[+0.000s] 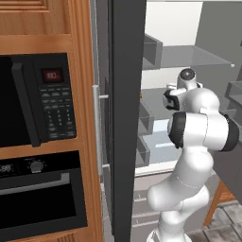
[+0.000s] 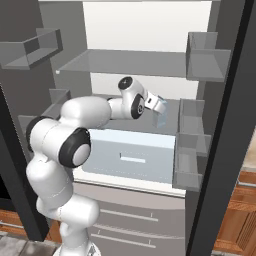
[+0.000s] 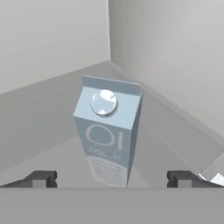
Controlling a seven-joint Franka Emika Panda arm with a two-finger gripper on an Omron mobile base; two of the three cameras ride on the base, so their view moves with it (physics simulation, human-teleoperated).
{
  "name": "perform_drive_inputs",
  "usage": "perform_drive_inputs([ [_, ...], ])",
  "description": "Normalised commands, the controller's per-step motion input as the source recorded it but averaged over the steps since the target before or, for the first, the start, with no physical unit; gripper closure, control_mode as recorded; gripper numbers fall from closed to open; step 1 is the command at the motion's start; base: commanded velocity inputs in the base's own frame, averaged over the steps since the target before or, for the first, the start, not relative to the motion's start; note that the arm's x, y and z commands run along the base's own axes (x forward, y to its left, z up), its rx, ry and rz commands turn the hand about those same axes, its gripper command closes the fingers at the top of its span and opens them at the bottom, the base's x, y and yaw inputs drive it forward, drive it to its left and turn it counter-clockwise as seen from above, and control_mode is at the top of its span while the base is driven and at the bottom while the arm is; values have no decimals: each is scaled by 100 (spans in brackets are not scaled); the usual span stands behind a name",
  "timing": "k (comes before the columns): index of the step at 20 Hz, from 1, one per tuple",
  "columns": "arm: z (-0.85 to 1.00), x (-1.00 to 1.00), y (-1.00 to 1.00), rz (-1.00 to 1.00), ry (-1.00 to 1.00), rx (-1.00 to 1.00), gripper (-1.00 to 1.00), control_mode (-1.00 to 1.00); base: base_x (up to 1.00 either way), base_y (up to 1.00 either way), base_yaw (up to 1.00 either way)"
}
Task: Take out the milk from the fridge and place it on the tray on the counter. Then take the sugar cube near the tray and place it in the tray.
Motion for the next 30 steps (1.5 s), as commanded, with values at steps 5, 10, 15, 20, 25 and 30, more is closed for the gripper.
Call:
perform_drive_inputs([
  [5,-26,9,-13,0,-2,0,-100,-100,0,0,0],
  [10,-9,13,-9,0,-2,0,-100,-100,0,0,0],
  [15,-3,16,-11,0,-1,0,-100,-100,0,0,0],
  [20,0,25,-3,0,0,0,-100,-100,0,0,0],
  [25,-4,22,-11,0,0,0,-100,-100,0,0,0],
  [30,-3,21,-18,0,0,0,-100,-100,0,0,0],
])
